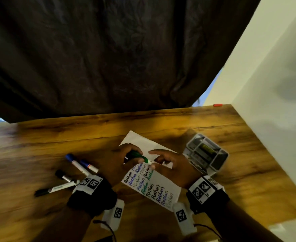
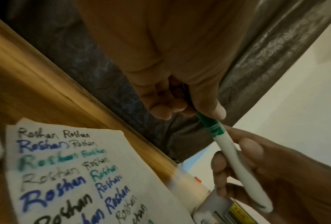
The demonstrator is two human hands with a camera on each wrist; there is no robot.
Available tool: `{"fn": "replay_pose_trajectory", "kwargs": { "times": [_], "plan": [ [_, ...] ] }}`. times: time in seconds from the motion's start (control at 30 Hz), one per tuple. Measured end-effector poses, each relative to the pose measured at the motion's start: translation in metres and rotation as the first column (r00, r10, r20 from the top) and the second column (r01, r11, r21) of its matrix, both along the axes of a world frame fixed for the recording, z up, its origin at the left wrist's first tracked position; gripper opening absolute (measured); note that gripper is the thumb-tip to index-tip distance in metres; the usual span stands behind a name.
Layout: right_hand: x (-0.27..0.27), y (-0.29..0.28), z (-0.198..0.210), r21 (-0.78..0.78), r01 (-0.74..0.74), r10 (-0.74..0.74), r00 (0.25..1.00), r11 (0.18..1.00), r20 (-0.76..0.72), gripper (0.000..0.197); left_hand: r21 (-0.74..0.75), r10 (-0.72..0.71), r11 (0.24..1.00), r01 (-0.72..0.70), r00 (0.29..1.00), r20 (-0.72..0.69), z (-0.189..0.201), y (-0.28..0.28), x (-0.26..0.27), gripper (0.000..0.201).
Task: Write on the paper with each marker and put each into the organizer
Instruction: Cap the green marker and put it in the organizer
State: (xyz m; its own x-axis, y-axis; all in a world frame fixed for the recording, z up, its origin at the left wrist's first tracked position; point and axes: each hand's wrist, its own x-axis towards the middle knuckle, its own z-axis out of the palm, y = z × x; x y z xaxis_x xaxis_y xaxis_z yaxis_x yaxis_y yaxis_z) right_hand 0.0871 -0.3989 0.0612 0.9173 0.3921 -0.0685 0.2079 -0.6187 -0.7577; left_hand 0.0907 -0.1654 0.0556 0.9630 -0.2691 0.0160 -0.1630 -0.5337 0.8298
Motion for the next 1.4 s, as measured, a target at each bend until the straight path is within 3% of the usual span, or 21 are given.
{"fn": "replay_pose_trajectory", "kwargs": {
  "times": [0.07,0.13,0.3,0.4,0.5,0.67,0.8,0.97,1.1,1.4],
  "plan": [
    [0.003,-0.008,0.000,-0.139,0.026,-0.007,0.990,0.990,0.137,0.034,0.025,-0.035,0.999,0.035,0.999,0.021,0.009,-0.016,0.004,0.014],
    [0.004,-0.017,0.003,-0.186,0.047,-0.012,0.983,0.981,0.183,0.032,0.013,-0.071,0.997,0.071,0.996,0.051,0.017,-0.037,0.007,0.012],
    [0.004,-0.050,0.019,-0.081,0.069,-0.038,0.940,0.994,0.338,0.019,-0.059,-0.112,0.992,0.116,0.992,0.065,0.022,-0.080,0.014,0.032],
    [0.008,-0.090,0.031,0.036,0.260,-0.258,0.916,0.965,0.306,0.023,-0.083,-0.108,0.990,0.112,0.993,0.053,0.020,-0.095,0.017,0.037],
    [0.012,-0.144,0.042,0.297,0.433,-0.506,0.828,0.851,0.241,0.030,-0.051,-0.092,0.994,0.094,0.995,0.050,0.012,-0.106,0.023,0.034],
    [0.011,-0.195,0.039,0.331,0.589,-0.665,0.720,0.737,0.201,0.028,-0.015,-0.094,0.995,0.095,0.995,0.037,0.001,-0.123,0.027,0.031],
    [0.014,-0.209,0.010,0.255,0.622,-0.670,0.715,0.741,0.203,0.026,0.017,-0.097,0.995,0.096,0.995,0.029,-0.006,-0.130,0.029,0.030],
    [0.020,-0.210,-0.024,-0.016,0.604,-0.566,0.756,0.797,0.328,0.022,0.056,-0.090,0.995,0.088,0.995,0.033,-0.009,-0.134,0.029,0.030],
    [0.020,-0.209,-0.037,-0.018,0.578,-0.513,0.737,0.816,0.441,0.022,0.082,-0.079,0.994,0.076,0.996,0.032,-0.009,-0.136,0.026,0.029],
    [0.018,-0.216,-0.043,0.013,0.622,-0.573,0.713,0.783,0.404,0.022,0.080,-0.053,0.995,0.053,0.999,0.000,-0.007,-0.136,0.020,0.027]
  ]
}}
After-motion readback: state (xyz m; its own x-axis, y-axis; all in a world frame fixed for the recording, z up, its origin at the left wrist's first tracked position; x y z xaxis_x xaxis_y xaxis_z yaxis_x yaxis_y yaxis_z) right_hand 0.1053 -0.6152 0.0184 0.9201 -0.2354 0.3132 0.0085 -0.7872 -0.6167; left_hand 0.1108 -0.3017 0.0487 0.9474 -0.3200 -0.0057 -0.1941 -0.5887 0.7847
